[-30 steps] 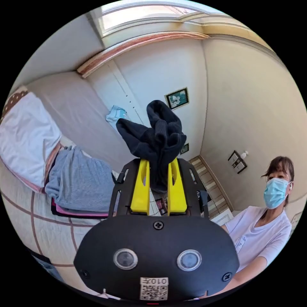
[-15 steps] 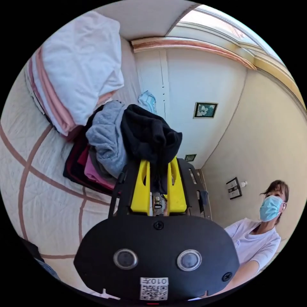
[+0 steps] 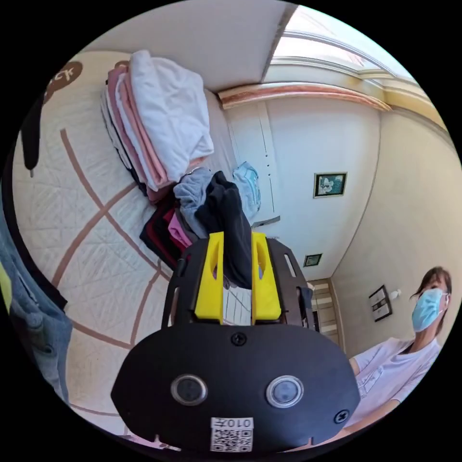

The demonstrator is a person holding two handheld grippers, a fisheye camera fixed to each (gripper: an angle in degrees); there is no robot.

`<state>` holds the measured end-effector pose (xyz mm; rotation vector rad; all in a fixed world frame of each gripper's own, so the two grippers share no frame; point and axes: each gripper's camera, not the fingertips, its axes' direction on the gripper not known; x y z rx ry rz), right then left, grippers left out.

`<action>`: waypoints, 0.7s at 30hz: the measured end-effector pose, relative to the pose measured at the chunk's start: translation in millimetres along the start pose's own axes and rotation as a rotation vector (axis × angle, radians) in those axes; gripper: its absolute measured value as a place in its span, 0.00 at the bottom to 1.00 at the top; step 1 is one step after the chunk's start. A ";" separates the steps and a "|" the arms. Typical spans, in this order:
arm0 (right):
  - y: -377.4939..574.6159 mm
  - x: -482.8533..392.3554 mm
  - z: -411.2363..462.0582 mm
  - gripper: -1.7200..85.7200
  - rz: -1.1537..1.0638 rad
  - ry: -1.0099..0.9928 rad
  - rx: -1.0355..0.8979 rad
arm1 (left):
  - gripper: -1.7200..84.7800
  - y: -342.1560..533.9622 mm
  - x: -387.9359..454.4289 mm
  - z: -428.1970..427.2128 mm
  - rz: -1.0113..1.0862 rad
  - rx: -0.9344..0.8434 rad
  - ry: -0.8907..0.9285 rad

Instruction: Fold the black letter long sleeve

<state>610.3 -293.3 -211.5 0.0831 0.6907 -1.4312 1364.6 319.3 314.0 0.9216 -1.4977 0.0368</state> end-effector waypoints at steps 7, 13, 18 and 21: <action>129.2 -145.6 -63.1 0.04 -0.360 0.566 -0.028 | 0.03 165.5 81.4 43.3 0.505 -0.107 -0.110; 207.5 -275.6 -147.4 0.04 -0.502 0.807 0.077 | 0.02 308.1 157.6 100.9 0.863 -0.248 -0.286; 236.8 -355.6 -257.2 0.04 -0.552 0.934 0.268 | 0.02 386.8 215.5 129.0 1.160 -0.206 -0.341; 255.5 -380.4 -322.6 0.07 -0.572 0.977 0.385 | 0.02 437.0 251.2 128.0 1.319 -0.067 -0.364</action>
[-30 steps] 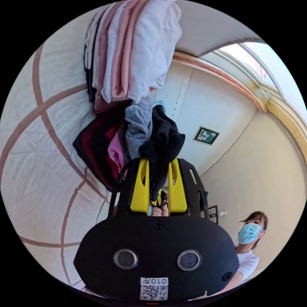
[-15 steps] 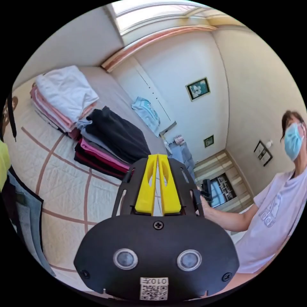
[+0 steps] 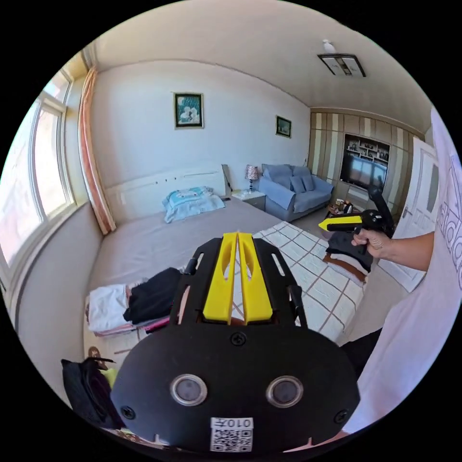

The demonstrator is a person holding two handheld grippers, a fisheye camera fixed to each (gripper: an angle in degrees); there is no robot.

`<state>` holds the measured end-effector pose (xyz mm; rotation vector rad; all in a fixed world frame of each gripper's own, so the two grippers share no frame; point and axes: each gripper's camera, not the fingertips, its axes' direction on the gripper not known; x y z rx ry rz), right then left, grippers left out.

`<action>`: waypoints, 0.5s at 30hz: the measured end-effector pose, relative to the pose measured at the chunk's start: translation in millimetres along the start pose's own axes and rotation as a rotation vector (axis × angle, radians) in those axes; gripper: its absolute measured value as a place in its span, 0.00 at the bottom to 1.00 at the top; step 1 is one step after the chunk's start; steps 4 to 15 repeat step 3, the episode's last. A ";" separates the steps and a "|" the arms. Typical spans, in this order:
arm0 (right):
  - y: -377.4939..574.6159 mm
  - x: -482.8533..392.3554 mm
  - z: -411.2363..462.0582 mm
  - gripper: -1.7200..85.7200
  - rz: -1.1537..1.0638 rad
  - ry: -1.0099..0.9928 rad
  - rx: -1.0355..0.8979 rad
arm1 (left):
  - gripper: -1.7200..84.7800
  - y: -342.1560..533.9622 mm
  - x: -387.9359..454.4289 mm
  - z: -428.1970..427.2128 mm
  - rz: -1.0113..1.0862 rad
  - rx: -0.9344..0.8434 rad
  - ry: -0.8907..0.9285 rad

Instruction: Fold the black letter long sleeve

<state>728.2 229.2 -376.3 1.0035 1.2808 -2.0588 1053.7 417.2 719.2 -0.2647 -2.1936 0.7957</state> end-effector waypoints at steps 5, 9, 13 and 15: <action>7.0 45.4 -51.9 0.10 0.026 0.077 0.090 | 0.02 -13.8 65.0 -20.2 0.107 0.082 -0.171; 7.0 45.4 -51.9 0.10 0.026 0.077 0.090 | 0.02 -13.8 65.0 -20.2 0.107 0.082 -0.171; 7.0 45.4 -51.9 0.10 0.026 0.077 0.090 | 0.02 -13.8 65.0 -20.2 0.107 0.082 -0.171; 7.0 45.4 -51.9 0.10 0.026 0.077 0.090 | 0.02 -13.8 65.0 -20.2 0.107 0.082 -0.171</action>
